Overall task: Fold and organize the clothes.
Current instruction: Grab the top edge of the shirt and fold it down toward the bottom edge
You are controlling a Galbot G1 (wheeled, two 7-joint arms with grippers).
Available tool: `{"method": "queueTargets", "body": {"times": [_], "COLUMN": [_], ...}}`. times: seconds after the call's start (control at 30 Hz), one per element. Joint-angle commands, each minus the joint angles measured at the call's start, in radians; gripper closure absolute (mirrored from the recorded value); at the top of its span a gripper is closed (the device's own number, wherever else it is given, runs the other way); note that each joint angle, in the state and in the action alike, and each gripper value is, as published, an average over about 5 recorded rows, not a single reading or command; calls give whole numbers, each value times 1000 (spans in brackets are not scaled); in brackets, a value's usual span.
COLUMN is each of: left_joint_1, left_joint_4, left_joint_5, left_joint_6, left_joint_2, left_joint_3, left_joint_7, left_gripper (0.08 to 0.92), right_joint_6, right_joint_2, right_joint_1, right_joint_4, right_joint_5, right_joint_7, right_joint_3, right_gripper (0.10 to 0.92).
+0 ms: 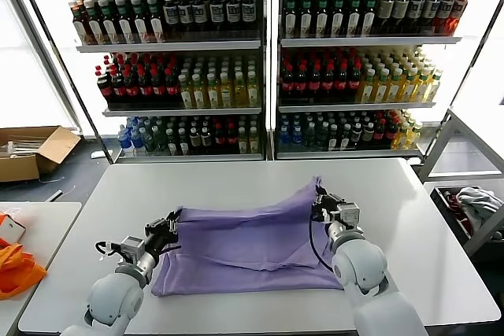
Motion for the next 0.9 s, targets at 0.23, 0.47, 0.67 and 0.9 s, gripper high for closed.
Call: {"method": "queueTargets", "body": {"times": [0.23, 0.47, 0.67, 0.9], "left_joint_1": [213, 234, 246, 260], "left_joint_4": [-114, -120, -117, -122], "left_joint_5": [95, 132, 148, 165], "left_joint_6": [-27, -29, -35, -36], "left_joint_2": [-31, -55, -59, -67], "left_joint_3": [-56, -59, -72, -84], "left_joint_7": [17, 22, 24, 35], "left_gripper": [913, 913, 913, 913], "right_joint_6": [36, 50, 59, 63], "right_joint_2": [14, 9, 8, 9], "right_joint_1": [-249, -275, -289, -289], "right_joint_4": [135, 107, 78, 55], "right_joint_5": [-66, -78, -96, -101], "right_joint_7": [30, 31, 32, 32], "right_joint_3": [23, 25, 29, 31], "right_gripper": [917, 917, 917, 917]}}
